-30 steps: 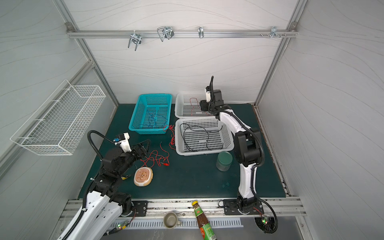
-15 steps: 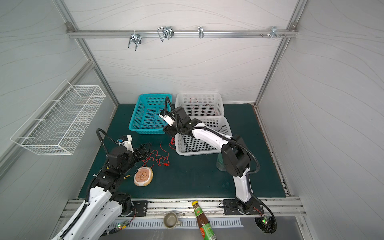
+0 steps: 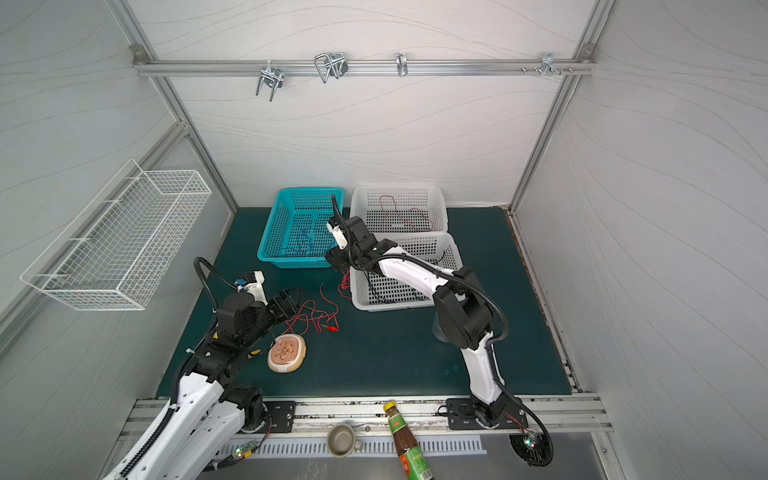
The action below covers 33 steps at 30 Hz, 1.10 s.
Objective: Untangle the cables
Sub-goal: 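Move the right gripper back down to the red tangle near the teal basket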
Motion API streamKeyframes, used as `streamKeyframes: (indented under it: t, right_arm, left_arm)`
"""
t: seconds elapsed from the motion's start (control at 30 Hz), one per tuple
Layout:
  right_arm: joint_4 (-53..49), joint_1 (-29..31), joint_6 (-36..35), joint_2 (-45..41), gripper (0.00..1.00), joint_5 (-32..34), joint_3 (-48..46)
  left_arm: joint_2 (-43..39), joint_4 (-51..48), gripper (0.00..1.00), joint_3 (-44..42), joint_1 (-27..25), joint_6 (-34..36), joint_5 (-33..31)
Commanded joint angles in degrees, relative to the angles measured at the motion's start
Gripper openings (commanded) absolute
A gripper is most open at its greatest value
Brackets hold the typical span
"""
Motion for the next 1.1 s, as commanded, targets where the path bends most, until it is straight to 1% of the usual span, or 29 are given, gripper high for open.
streamKeyframes:
  t: [0.0,0.13,0.3,0.5,0.77,0.8,0.93,1.07]
  right_arm:
    - [1.9,0.5,5.9,2.0,0.69,2.5,2.9]
    - [1.7,0.4,7.2,4.3,0.69,2.7,5.0]
    - [1.3,0.4,8.8,7.1,0.65,2.6,7.3]
    - [2.6,0.5,10.3,9.0,0.64,4.2,7.5]
    - [3.6,0.5,11.2,11.4,0.63,3.0,8.3]
    - [4.0,0.6,11.2,11.3,0.63,2.6,8.0]
    - [5.5,0.5,11.2,10.8,0.54,1.4,6.6]
    - [7.1,0.5,11.3,9.4,0.43,1.2,4.5]
  left_arm:
    - [-0.8,1.2,0.8,0.5,0.1,-0.1,-0.6]
    - [-1.4,1.0,0.8,0.3,0.1,0.0,-0.8]
    - [-2.1,0.8,0.8,0.1,0.1,0.1,-1.0]
    - [-1.8,0.8,0.8,0.2,0.1,0.1,-1.0]
    - [-1.4,0.8,0.8,0.3,0.2,0.3,-0.9]
    - [-1.4,0.8,0.8,0.3,0.1,0.3,-1.0]
    - [-1.3,0.8,0.8,0.3,0.2,0.4,-1.0]
    - [-1.1,0.8,0.8,0.3,0.1,0.5,-1.0]
